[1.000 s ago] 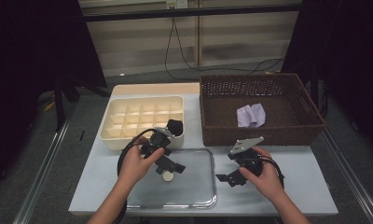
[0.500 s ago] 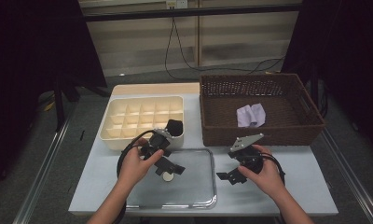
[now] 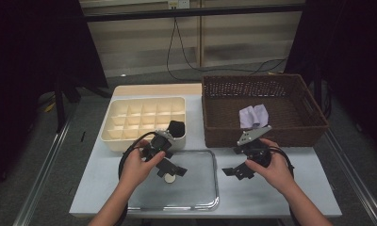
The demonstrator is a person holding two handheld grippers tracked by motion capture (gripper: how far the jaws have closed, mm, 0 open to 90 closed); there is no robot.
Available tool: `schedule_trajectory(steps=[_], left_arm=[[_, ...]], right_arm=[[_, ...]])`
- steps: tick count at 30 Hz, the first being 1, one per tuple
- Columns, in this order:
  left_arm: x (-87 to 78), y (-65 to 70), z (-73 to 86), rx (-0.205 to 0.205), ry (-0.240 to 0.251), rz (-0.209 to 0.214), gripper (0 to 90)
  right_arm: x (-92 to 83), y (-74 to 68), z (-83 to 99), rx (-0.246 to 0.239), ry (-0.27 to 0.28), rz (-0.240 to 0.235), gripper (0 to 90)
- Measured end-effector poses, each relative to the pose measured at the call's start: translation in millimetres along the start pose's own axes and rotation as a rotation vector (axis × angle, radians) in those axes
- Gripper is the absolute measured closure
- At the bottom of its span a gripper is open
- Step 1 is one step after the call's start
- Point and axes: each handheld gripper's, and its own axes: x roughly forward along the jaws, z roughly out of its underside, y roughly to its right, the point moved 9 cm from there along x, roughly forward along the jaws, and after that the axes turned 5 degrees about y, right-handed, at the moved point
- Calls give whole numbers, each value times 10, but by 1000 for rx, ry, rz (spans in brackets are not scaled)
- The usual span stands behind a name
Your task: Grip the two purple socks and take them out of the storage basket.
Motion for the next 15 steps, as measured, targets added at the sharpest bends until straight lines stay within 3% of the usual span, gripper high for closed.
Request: schedule_trajectory(steps=[2, 3, 6, 7, 15], left_arm=[[0, 13, -14, -23, 17, 3, 43], [-11, 2, -11, -11, 9, 3, 43], [-18, 16, -26, -28, 26, 3, 43], [-25, 2, -24, -12, 23, 2, 43], [-42, -10, -21, -22, 25, -5, 43]], right_arm=[[-25, 7, -18, -10, -10, 5, 70], [-35, 1, -30, -5, -8, 0, 70], [-75, 2, -65, -4, -14, -8, 70], [-89, 8, -78, -10, -19, -5, 70], [-180, 20, -194, -14, -32, -20, 71]])
